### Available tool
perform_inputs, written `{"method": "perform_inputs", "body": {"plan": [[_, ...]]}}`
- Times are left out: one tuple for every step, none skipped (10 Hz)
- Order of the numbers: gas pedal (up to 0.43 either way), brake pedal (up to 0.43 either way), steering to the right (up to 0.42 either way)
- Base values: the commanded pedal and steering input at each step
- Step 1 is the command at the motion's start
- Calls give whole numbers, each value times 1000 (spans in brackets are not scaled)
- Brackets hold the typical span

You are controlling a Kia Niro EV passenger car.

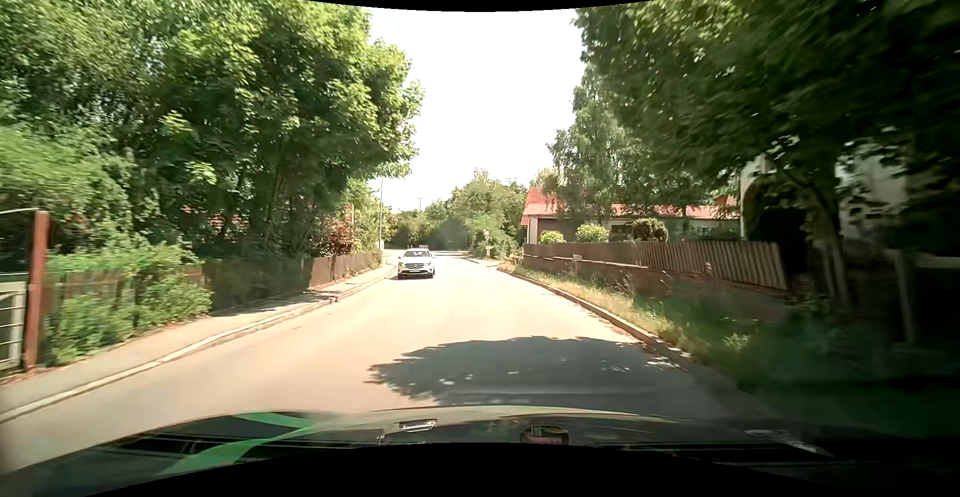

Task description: Follow the waypoints while adhering to traffic rules and regulations

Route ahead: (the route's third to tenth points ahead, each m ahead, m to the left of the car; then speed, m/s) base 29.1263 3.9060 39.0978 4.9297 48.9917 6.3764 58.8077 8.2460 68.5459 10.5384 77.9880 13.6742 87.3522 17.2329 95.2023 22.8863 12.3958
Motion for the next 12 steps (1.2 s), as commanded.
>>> {"method": "perform_inputs", "body": {"plan": [[169, 0, -19], [169, 0, -20], [169, 0, -22], [169, 0, -25], [157, 0, -26], [138, 0, -26], [138, 0, -26], [138, 0, -26], [138, 0, -26], [138, 0, -26], [138, 0, -26], [130, 0, -25]]}}
